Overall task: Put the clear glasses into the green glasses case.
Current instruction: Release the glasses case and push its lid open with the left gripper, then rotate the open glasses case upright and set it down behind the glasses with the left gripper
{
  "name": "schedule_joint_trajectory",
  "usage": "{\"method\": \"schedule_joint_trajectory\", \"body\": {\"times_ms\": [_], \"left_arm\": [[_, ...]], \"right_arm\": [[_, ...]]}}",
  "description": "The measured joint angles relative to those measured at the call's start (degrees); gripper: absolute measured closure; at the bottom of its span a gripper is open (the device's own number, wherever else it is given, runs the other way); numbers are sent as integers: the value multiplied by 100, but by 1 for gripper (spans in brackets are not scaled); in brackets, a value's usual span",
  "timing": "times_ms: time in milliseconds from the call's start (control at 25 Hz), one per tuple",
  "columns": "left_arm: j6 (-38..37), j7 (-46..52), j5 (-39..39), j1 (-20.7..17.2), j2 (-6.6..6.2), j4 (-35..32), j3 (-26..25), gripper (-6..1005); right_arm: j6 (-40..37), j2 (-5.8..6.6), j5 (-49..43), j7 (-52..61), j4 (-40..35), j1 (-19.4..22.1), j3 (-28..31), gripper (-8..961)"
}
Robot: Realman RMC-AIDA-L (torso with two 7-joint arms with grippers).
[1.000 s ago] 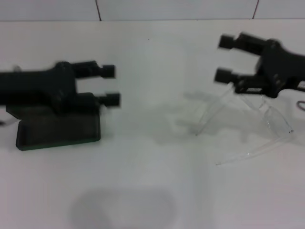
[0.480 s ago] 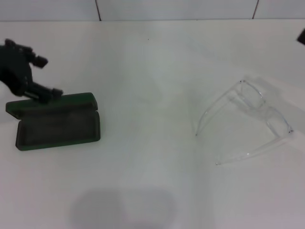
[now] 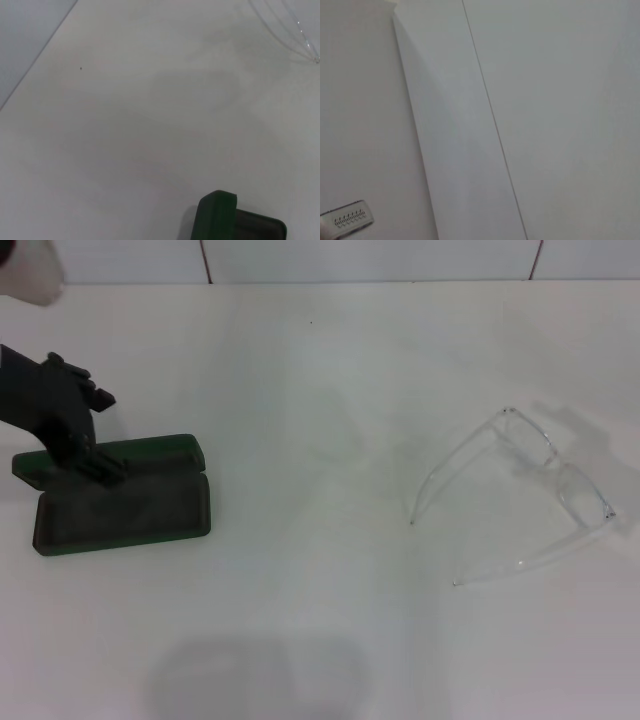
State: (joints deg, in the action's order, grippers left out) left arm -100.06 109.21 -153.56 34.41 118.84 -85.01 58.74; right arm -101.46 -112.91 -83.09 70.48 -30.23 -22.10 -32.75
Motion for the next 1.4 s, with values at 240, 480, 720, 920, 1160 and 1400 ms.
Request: {"method": "schedule_joint_trajectory", "body": {"times_ms": [240,480,720,920,1160,1400], "left_arm": [[496,-63,-359,169,-4,628,210,128],[869,-91,-607,348,-1,1206,262,128],[1013,-59,-796,459,20,1528,344,143],[1023,-47,-759,392,67,1290,382,202],[928,25,-784,361,70,1228,615,311],[847,51,-796,327,69,1214,782,506]], "right_arm": [[-14,19,14,-20,47,16,3,85],[-14,29,21,-30,55,20,6,88],[11,33,76,-55,74,31,50,90],[17,80,87,-144,238,31,134,91],[-33,101,92,-243,442,51,576,94],[-185,68,136,-259,451,233,1120,96]]}}
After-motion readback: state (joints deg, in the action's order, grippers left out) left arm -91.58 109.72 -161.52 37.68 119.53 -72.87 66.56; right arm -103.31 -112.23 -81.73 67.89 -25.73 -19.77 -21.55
